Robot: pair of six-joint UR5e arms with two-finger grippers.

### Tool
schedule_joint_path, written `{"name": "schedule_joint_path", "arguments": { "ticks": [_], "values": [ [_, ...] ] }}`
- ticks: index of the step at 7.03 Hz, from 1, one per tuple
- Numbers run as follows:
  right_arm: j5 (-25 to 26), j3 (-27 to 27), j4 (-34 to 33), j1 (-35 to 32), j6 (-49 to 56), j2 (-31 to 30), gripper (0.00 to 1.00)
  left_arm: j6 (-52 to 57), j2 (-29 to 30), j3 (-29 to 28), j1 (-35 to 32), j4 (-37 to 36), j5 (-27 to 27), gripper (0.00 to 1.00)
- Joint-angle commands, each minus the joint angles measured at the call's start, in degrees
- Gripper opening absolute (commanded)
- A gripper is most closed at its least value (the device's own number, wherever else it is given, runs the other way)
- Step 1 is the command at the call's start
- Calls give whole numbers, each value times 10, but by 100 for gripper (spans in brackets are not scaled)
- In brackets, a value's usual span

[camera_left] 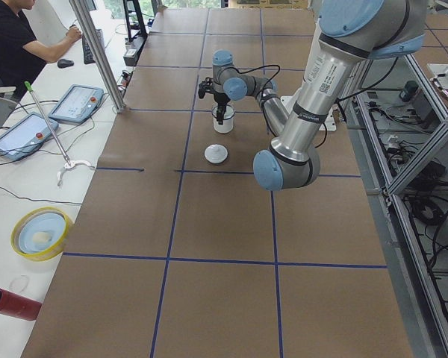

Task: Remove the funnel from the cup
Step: 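Move the left gripper down over the clear funnel in the white mug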

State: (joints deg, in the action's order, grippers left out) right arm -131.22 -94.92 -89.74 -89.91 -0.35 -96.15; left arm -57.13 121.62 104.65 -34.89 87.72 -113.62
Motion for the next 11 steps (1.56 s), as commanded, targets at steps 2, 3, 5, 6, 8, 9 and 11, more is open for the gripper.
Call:
{"name": "schedule_joint_path", "arguments": {
  "ticks": [2,3,5,6,8,9,11],
  "values": [
    [0,0,0,0,0,0,100,-15,9,-5,5,3,1,30],
    [0,0,0,0,0,0,100,-15,10,-7,5,3,1,23],
    [0,0,0,0,0,1,100,-15,12,-7,5,7,1,10],
    [0,0,0,0,0,0,100,-15,13,-3,5,7,0,0],
    [0,0,0,0,0,1,100,-12,12,10,4,5,0,0],
    [0,0,0,0,0,0,100,-11,11,19,2,3,0,0],
    [0,0,0,0,0,1,100,-4,6,50,-22,-17,-3,0]
  ]
}}
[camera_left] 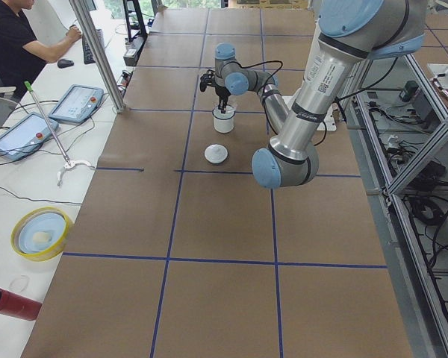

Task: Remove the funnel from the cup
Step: 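Grasp the clear funnel with the left gripper and lift it out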

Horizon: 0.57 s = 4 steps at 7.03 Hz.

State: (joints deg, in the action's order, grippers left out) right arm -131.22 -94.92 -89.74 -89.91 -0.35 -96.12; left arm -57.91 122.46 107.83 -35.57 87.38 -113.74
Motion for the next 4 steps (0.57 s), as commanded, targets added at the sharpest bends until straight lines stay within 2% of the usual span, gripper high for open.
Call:
{"name": "schedule_joint_path", "arguments": {
  "ticks": [1,3,4],
  "values": [
    [0,0,0,0,0,0,100,4,1,49,-38,-51,-5,0],
    [0,0,0,0,0,0,100,46,4,84,-92,-99,-66,0],
    [0,0,0,0,0,0,100,61,4,86,-118,-94,-73,0]
  ]
}}
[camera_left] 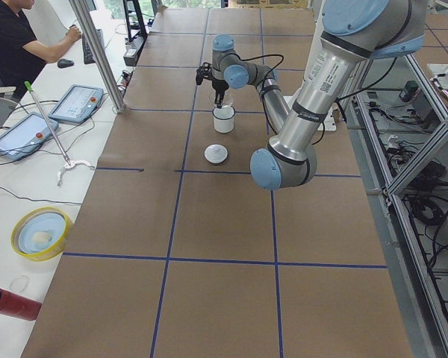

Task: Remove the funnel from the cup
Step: 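Grasp the clear funnel with the left gripper and lift it out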

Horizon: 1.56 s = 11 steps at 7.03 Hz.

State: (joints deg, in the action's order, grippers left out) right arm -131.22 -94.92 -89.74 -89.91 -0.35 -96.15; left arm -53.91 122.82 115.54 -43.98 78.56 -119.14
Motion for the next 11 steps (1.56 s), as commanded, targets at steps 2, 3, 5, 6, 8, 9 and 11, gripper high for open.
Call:
{"name": "schedule_joint_path", "arguments": {
  "ticks": [2,3,5,6,8,9,11],
  "values": [
    [0,0,0,0,0,1,100,15,-7,-10,-56,95,2,0],
    [0,0,0,0,0,0,100,12,-15,-42,-65,179,60,0],
    [0,0,0,0,0,0,100,-13,-47,-106,-62,321,166,0],
    [0,0,0,0,0,0,100,-34,-70,-150,-61,420,219,0],
    [0,0,0,0,0,0,100,-94,-104,-243,-59,611,282,0],
    [0,0,0,0,0,1,100,-115,-105,-282,-35,668,357,0],
    [0,0,0,0,0,0,100,-150,-106,-335,56,719,491,0]
  ]
}}
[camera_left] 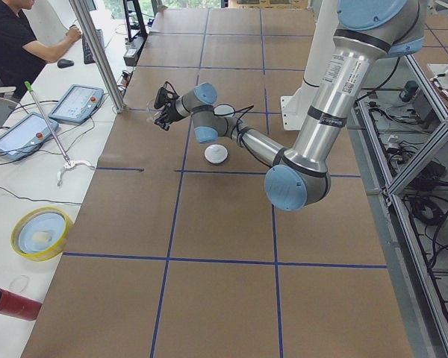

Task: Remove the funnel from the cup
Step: 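Lower the funnel onto the table farther from the robot and release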

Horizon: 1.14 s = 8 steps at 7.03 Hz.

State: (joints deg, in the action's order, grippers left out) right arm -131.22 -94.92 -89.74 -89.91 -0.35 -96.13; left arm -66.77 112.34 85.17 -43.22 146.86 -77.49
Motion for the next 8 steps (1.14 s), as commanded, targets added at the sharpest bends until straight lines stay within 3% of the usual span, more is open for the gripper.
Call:
{"name": "schedule_joint_path", "arguments": {
  "ticks": [1,2,3,8],
  "values": [
    [0,0,0,0,0,1,100,-24,-2,-64,75,72,123,0],
    [0,0,0,0,0,0,100,-24,-3,-100,101,117,174,0],
    [0,0,0,0,0,0,100,-24,-1,-119,109,135,186,0],
    [0,0,0,0,0,0,100,-26,9,-148,95,131,185,0]
  ]
}}
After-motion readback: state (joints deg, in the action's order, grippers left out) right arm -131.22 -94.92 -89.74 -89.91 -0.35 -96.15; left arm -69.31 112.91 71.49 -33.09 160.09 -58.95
